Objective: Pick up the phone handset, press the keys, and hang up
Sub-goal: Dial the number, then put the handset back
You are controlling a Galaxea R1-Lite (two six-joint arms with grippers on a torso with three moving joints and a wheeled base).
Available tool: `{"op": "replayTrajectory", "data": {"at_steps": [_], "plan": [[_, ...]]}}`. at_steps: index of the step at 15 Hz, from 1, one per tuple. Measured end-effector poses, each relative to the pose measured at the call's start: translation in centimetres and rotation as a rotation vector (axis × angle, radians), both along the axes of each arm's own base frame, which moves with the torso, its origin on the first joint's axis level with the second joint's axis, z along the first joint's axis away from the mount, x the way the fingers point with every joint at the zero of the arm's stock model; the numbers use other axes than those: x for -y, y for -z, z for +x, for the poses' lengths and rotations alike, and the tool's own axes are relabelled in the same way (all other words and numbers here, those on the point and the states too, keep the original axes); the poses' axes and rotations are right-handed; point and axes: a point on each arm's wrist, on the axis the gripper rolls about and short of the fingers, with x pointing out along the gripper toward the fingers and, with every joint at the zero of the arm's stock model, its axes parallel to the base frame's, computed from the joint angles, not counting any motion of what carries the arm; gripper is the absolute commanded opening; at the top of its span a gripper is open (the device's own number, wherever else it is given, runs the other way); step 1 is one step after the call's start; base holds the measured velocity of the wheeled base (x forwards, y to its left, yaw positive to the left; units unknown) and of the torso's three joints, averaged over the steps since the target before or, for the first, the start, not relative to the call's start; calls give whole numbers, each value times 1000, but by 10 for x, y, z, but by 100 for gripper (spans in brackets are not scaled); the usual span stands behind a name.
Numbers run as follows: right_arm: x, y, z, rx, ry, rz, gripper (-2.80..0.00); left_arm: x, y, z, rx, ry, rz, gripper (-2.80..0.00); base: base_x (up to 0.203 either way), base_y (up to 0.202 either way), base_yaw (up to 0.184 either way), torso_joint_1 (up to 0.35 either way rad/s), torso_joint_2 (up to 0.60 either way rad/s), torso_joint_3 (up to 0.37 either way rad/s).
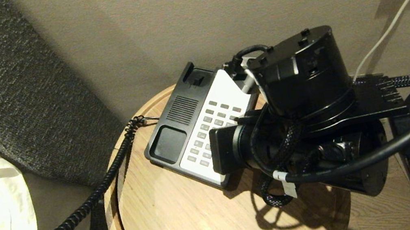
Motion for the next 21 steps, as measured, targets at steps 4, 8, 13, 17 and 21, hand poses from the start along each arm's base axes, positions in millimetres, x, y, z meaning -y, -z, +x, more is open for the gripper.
{"op": "replayTrajectory", "data": {"at_steps": [4, 8, 13, 17, 21], "plan": [[3, -6, -2, 10, 3, 15, -280, 0, 0, 0, -1, 0, 0, -280, 0, 0, 0, 0, 0, 0], [9, -13, -5, 21, 5, 36, -280, 2, 5, 3, -15, -1, 18, -280, 0, 0, 0, 0, 0, 0], [27, -31, -15, 45, 13, 75, -280, 7, 10, 9, 22, -7, 91, -280, 0, 0, 0, 0, 0, 0], [52, -47, -21, 78, 43, 113, -280, 24, 6, 30, 107, -10, 248, -280, 0, 0, 0, 0, 0, 0], [72, -61, -22, 115, 105, 145, -280, 58, 1, 69, 228, 62, 533, -280, 0, 0, 0, 0, 0, 0]]}}
